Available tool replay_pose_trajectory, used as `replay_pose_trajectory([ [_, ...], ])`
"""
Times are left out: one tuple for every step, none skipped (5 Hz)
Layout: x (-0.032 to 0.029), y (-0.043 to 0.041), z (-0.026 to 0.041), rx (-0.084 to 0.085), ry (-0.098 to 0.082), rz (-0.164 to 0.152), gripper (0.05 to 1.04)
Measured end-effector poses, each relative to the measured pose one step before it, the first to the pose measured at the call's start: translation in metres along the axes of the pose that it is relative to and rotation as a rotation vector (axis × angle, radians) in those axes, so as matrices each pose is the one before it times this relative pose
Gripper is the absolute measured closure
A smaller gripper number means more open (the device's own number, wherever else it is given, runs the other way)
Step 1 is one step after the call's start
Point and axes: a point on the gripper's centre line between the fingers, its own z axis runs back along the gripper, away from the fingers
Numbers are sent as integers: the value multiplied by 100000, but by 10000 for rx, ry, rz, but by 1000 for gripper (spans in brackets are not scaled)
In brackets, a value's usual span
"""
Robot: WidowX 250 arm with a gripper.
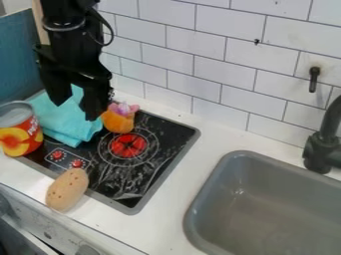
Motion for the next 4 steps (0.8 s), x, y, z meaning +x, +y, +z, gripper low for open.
replay_pose_trajectory([
  [-251,-129,-701,-84,282,0,85],
  [3822,56,-1939,-492,484,285,85],
  [2779,818,-1034,-285,278,189,85],
  [1843,1041,-2340,321,724,549,85],
])
